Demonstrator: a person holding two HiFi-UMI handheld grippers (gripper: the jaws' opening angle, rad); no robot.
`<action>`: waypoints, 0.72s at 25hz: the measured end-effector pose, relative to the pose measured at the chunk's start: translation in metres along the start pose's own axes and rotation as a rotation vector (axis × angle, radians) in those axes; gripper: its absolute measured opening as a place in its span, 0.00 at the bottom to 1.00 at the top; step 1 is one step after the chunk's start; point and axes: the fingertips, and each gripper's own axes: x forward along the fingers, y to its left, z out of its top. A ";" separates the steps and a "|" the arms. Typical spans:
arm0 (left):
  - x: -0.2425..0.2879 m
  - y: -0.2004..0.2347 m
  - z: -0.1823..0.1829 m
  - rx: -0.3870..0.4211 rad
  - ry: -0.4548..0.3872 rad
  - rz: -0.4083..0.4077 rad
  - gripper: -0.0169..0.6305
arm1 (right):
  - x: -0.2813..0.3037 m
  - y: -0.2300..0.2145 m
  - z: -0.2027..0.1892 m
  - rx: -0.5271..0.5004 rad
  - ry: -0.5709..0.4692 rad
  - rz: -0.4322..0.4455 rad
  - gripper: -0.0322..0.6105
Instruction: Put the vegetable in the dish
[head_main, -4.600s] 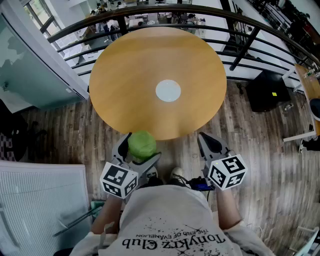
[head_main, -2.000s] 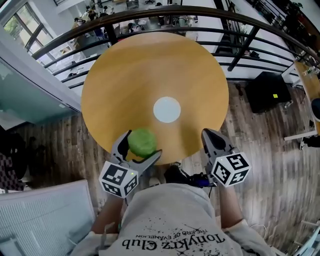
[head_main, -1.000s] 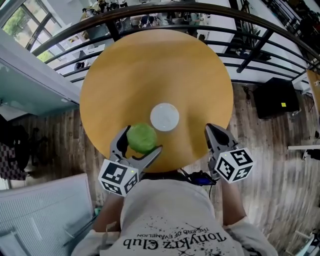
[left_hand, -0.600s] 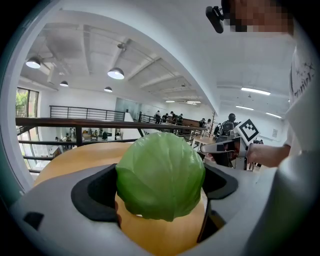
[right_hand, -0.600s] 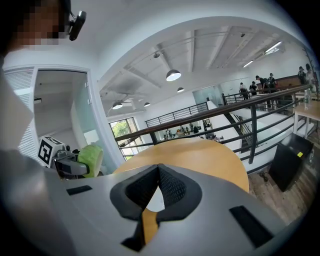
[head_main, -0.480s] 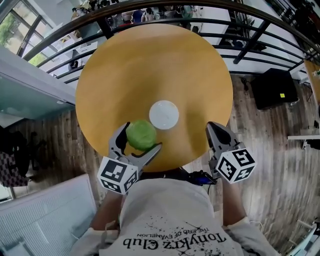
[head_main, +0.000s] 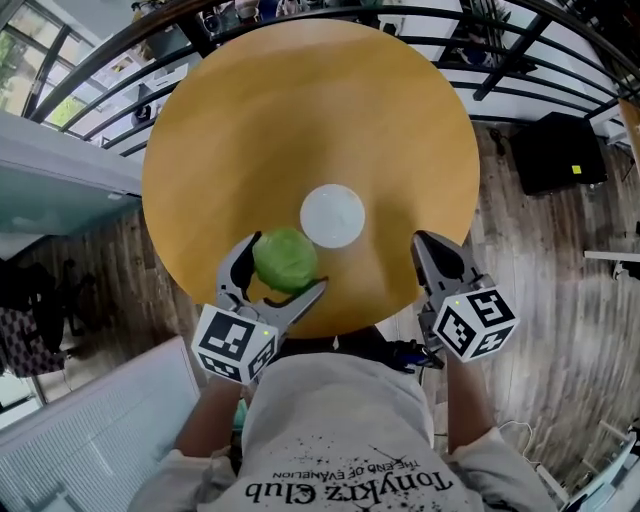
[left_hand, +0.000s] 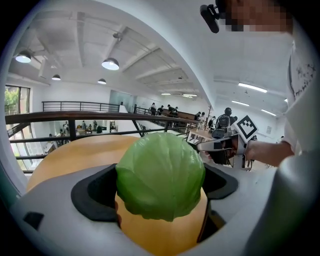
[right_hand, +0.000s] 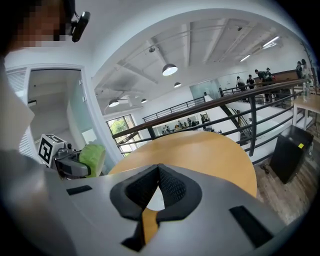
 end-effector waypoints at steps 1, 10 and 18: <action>0.005 0.002 -0.001 0.005 0.005 -0.003 0.80 | 0.004 -0.001 -0.002 0.001 0.005 0.001 0.08; 0.051 0.013 -0.016 0.030 0.057 -0.023 0.80 | 0.026 -0.020 -0.019 0.028 0.044 0.007 0.08; 0.083 0.026 -0.036 0.028 0.097 -0.033 0.80 | 0.044 -0.033 -0.035 0.056 0.058 0.011 0.07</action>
